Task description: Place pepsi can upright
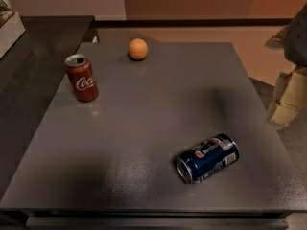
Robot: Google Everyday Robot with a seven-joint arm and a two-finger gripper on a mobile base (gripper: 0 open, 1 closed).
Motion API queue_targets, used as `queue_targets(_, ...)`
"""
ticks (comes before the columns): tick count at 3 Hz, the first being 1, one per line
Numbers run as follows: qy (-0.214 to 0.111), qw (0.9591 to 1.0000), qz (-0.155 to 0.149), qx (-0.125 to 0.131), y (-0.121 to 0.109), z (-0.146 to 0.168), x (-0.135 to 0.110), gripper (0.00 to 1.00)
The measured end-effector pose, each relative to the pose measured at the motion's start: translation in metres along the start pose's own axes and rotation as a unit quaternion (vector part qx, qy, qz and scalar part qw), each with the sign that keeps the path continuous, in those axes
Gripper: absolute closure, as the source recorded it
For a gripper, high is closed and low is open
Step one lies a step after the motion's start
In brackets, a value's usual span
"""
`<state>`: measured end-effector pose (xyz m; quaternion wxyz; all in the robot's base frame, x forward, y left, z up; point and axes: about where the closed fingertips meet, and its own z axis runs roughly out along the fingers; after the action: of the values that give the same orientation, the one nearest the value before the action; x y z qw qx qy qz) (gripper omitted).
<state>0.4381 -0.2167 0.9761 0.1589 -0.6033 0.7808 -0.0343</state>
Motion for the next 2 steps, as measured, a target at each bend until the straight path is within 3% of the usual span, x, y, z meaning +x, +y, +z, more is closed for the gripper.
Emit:
queue_targets(1, 0.000, 1.0000, 0.000, 0.000, 0.0000, 0.0000, 0.0000, 0.00)
queue_targets(2, -0.005, 0.9996, -0.025, -0.010, 0.0079, 0.0011, -0.0098, 0.00)
